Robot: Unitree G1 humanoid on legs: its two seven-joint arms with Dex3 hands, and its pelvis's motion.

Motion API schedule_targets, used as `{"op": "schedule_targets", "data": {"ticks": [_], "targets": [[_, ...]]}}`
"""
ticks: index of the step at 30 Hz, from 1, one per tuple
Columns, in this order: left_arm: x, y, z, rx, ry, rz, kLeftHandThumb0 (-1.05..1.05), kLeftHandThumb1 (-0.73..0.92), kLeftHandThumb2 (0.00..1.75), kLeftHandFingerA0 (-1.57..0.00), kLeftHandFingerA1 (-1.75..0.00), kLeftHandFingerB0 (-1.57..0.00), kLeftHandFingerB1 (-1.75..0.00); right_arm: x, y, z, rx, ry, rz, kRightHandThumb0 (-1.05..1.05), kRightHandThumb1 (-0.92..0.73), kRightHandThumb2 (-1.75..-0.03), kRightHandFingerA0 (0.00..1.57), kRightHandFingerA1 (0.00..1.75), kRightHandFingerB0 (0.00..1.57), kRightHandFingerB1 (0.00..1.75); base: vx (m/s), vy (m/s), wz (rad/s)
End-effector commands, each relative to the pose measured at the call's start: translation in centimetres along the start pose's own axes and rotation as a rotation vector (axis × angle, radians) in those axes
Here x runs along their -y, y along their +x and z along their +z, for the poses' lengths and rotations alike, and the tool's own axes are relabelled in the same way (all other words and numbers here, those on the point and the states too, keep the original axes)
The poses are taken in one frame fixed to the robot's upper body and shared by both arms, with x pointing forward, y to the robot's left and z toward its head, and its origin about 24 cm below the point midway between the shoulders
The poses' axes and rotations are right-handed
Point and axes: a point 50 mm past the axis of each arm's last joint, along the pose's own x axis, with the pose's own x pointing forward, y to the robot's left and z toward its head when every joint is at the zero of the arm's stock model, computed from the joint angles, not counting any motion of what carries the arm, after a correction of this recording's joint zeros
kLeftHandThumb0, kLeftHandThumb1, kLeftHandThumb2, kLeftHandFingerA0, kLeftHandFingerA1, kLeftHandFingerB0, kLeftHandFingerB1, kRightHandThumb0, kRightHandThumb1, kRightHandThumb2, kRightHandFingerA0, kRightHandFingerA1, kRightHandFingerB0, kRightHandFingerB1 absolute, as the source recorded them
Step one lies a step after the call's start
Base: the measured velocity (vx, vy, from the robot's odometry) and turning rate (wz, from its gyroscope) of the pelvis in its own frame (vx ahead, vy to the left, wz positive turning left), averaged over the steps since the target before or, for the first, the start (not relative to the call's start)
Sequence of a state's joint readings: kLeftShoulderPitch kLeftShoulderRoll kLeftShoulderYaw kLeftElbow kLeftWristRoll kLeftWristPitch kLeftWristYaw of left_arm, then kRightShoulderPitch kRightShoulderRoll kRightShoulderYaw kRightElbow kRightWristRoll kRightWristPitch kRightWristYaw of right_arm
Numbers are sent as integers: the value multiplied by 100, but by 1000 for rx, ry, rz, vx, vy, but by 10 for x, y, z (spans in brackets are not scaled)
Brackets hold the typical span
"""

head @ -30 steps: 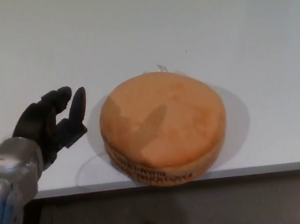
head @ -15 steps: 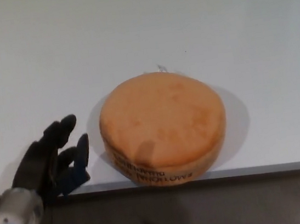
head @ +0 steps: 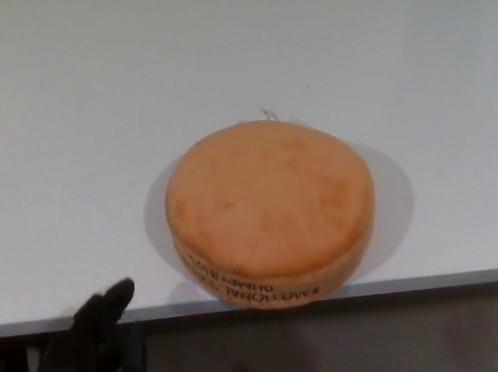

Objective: A soft plate is kept in the center of the table close to the robot and the robot uses its left hand to pick up the plate, turns it upside down and places it back on the table

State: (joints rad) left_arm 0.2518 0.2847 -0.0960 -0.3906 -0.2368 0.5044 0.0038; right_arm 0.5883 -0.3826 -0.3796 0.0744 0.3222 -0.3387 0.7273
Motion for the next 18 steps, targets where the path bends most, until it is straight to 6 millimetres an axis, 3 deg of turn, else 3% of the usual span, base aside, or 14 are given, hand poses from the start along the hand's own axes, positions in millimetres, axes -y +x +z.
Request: {"op": "schedule_targets", "data": {"ticks": [1, 10, 13, 14, 15, 16, 18], "targets": [[1, -71, -23, 468, 4, 39, -89, 67, 114, 0, -38, -5, -23, 2, -7, -4, 10, 25, -42, -80, -92, -73, 21, 37, 7, 21, 0, 0, 0], [16, -86, -56, 369, -96, 49, -99, 75, 116, -2, -37, -16, -22, 1, -8, -7, 9, 17, -51, -82, -92, -74, 21, 37, 7, 21, 0, 0, 0], [18, -92, -66, 345, -116, 52, -85, 67, 113, 0, -40, -11, -27, 1, -9, -7, 8, 19, -49, -82, -92, -74, 21, 37, 7, 21, 0, 0, 0], [19, -93, -70, 330, -130, 51, -100, 77, 84, -8, -37, -12, -22, 0, -9, -6, 8, 21, -47, -81, -92, -74, 21, 38, 7, 21, 0, 0, 0], [19, -93, -72, 324, -136, 51, -100, 77, 84, -8, -37, -12, -22, 0, -9, -6, 8, 22, -47, -81, -92, -74, 21, 38, 7, 21, 0, 0, 0], [18, -91, -75, 315, -139, 47, -85, 65, 108, -3, -45, -8, -29, 1, -11, -7, 8, 24, -55, -81, -92, -74, 21, 37, 7, 22, 0, 0, 0], [16, -88, -84, 284, -144, 65, -97, 72, 113, -4, -45, -6, -33, 0, -12, -8, 12, 29, -63, -81, -92, -73, 21, 37, 9, 23, 0, 0, 0]]}}
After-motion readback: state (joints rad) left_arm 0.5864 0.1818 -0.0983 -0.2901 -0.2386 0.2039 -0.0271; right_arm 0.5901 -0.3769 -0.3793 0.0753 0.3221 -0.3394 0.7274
